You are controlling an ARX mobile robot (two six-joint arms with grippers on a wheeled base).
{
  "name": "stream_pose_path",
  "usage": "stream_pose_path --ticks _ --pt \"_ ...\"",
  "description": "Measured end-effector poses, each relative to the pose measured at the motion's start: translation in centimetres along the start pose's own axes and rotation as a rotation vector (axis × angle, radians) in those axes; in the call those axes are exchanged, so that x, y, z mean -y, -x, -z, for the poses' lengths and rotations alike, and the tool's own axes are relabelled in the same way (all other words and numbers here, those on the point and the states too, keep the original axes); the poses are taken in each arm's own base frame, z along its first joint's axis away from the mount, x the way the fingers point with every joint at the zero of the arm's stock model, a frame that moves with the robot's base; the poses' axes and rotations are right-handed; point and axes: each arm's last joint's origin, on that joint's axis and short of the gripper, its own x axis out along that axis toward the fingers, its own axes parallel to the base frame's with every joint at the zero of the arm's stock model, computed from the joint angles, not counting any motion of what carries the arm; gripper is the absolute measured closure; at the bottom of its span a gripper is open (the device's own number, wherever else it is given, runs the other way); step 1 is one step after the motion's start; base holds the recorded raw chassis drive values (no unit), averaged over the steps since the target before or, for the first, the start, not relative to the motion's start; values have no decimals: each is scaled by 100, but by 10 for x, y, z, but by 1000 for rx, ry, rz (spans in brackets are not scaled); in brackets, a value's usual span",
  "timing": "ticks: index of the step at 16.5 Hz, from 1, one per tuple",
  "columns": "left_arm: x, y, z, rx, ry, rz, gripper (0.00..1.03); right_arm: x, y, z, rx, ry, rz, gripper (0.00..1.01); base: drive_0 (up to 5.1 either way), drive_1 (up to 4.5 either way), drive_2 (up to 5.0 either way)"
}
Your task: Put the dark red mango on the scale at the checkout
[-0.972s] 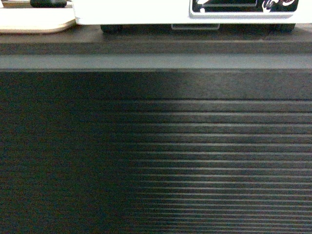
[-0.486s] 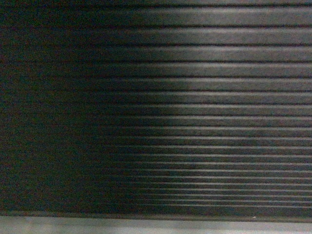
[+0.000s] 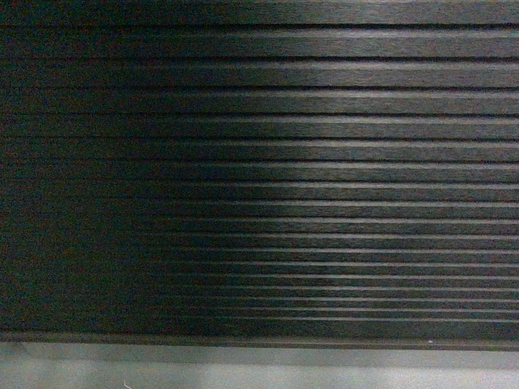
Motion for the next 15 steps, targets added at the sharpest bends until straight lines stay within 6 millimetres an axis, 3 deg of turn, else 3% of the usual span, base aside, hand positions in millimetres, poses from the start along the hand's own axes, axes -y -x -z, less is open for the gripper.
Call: stream_pose_path --ticks 15 --pt "0 0 0 0 0 0 5 0 0 0 0 0 0 3 0 0 0"
